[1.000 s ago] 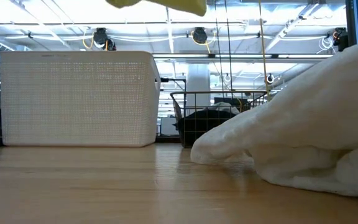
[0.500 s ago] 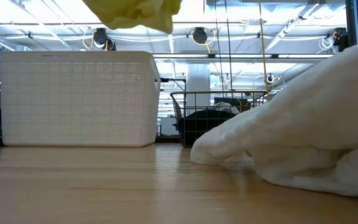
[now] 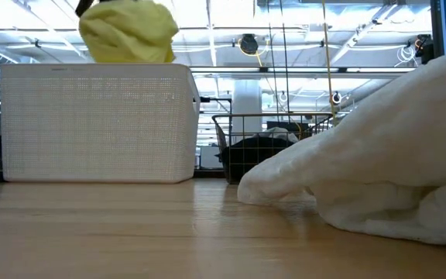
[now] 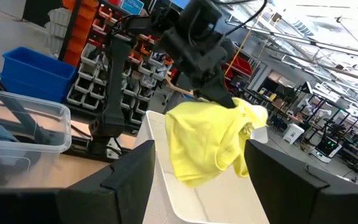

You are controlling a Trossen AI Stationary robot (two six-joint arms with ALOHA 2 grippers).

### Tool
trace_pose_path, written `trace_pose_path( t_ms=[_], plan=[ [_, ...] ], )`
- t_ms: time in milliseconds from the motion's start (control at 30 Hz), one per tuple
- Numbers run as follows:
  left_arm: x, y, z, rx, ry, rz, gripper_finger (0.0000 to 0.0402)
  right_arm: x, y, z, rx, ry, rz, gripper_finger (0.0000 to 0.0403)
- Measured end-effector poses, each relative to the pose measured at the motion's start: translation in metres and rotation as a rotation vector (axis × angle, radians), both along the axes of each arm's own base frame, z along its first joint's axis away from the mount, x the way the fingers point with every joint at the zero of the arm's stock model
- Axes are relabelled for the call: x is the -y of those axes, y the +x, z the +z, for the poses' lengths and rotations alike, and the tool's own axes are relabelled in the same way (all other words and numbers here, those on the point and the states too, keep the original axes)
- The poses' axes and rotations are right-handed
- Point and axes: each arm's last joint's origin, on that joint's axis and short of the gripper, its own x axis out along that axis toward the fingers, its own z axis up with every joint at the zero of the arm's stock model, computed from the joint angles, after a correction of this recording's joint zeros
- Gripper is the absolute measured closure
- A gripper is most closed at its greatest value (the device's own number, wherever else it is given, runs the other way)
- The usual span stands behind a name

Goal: Pick & Place Cloths
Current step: Put the yellow sweater into the white bin

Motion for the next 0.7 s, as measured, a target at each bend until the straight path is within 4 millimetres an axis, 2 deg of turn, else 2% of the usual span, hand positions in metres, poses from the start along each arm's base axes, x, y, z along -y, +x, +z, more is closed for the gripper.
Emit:
trace_pose_path(
  t_ms=[300, 700],
  plan=[
    [-0.035, -0.003, -0.025, -0.21, -0.12, 0.148, 0.0401, 0.006, 0.002, 0.0, 0.002, 0.0, -0.022, 0.0163],
    [-0.097, 0.022, -0.07, -0.396, -0.319, 0.146, 0.0401, 0.015, 0.004, -0.012, -0.087, 0.052, -0.057, 0.0165]
  ],
)
